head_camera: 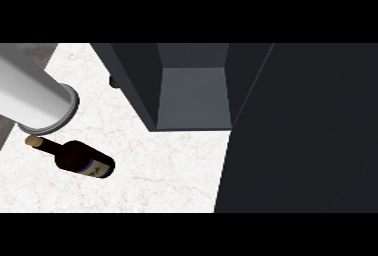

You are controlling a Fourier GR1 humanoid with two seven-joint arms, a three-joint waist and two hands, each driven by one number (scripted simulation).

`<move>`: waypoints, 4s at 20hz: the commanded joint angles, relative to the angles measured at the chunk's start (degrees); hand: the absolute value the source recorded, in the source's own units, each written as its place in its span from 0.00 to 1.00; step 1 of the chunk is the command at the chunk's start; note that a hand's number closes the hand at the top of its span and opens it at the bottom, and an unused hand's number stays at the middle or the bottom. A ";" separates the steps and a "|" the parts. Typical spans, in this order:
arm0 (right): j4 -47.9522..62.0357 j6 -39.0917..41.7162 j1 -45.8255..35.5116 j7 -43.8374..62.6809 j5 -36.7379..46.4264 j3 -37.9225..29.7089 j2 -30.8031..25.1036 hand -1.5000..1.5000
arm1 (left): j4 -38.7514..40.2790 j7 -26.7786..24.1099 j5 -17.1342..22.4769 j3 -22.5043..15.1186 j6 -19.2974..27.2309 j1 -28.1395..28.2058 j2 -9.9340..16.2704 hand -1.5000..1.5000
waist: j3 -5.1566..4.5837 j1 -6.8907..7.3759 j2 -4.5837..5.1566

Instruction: Pick up the wine, place it into the cabinet and close the cabinet

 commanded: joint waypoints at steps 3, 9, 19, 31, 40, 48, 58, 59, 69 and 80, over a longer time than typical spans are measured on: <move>-8.21 -2.86 0.20 4.30 7.07 2.45 -1.52 0.00 | 0.69 1.84 -2.20 -0.82 -0.24 -0.66 -1.95 0.00 | 0.02 0.23 -0.06; -9.94 -4.97 -0.86 6.41 8.03 3.49 -3.97 0.00 | -0.77 -0.33 -10.92 -0.94 1.09 -2.62 -6.56 0.00 | 0.02 0.04 -0.16; -11.73 -9.07 -1.65 8.26 10.86 8.40 -6.43 0.00 | 6.09 -1.46 -19.85 -0.54 -3.72 -4.47 -12.51 0.00 | -0.01 -0.29 -0.21; -11.17 -12.85 -6.15 11.36 11.44 8.60 -9.31 0.00 | 16.46 -10.58 -43.31 5.49 -14.44 -5.24 -23.21 0.00 | -0.08 -0.46 -0.12; -9.88 -15.77 -7.28 9.86 11.67 9.86 -11.04 0.00 | 24.64 -17.60 -58.81 10.00 -19.38 -7.55 -27.41 0.00 | -0.12 -0.94 0.01; -10.08 -16.27 -6.07 7.89 7.99 8.36 -14.14 0.00 | 25.46 -24.72 -71.43 12.52 -21.58 -6.92 -30.99 0.00 | -0.07 -0.68 0.14; -9.01 -18.93 -10.35 9.64 8.99 10.50 -14.47 0.00 | 29.86 -34.18 -85.65 12.80 -16.33 -11.44 -35.02 0.00 | -0.25 -1.68 0.26; -9.78 -19.56 -8.55 8.93 10.41 13.58 -14.86 0.00 | 30.93 -35.22 -84.67 13.58 -19.10 -9.53 -33.33 0.00 | -0.35 -2.41 0.08; -8.52 -21.39 -9.16 6.88 9.02 12.35 -16.78 0.00 | 37.23 -37.42 -87.49 9.22 -22.00 -10.31 -34.12 0.00 | -0.26 -1.89 0.08; -7.47 -22.67 -10.09 6.41 7.33 11.64 -18.36 0.00 | 37.90 -43.83 -89.50 7.39 -20.30 -10.70 -36.03 0.00 | -0.31 -1.71 0.10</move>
